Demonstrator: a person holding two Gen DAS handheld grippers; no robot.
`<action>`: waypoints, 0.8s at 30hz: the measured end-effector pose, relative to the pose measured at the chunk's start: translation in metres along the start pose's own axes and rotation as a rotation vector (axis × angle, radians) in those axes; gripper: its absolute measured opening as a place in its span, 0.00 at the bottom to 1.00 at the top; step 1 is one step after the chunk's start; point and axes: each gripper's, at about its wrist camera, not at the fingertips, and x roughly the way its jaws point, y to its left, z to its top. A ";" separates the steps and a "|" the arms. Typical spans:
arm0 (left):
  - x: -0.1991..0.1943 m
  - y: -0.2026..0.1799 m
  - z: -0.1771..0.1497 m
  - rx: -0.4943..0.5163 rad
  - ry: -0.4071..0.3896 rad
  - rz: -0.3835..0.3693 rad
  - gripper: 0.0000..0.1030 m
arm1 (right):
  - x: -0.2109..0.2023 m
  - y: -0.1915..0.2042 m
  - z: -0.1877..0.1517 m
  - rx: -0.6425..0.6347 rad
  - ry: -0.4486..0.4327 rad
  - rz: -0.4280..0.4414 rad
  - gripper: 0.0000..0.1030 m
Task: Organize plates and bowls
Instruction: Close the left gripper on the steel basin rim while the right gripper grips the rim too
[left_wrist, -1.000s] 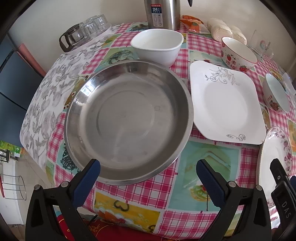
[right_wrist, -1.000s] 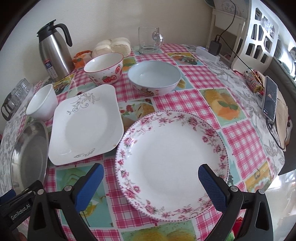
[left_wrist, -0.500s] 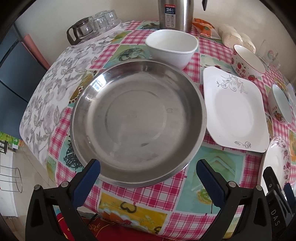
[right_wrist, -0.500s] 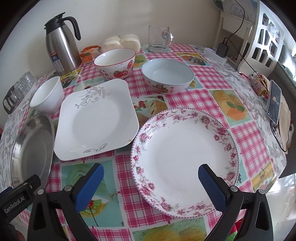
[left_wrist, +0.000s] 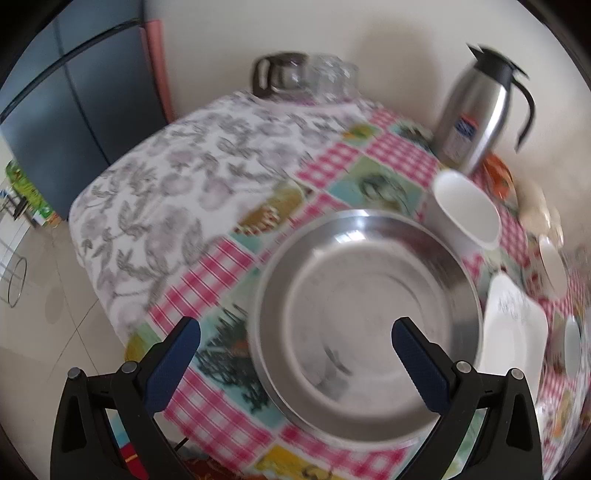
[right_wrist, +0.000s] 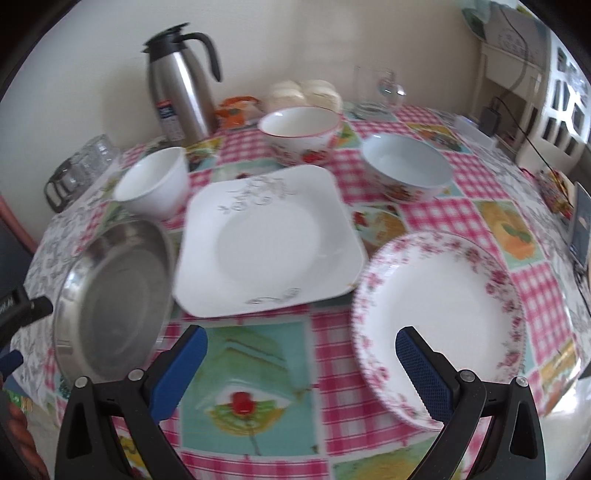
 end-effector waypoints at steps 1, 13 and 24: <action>0.000 0.004 0.002 -0.010 -0.006 0.004 1.00 | 0.000 0.005 0.000 -0.011 -0.004 0.010 1.00; 0.029 0.030 0.010 -0.059 0.121 -0.038 1.00 | 0.023 0.046 -0.008 -0.046 0.049 0.102 1.00; 0.054 0.042 0.009 -0.108 0.197 -0.067 1.00 | 0.040 0.069 -0.009 -0.047 0.104 0.195 0.83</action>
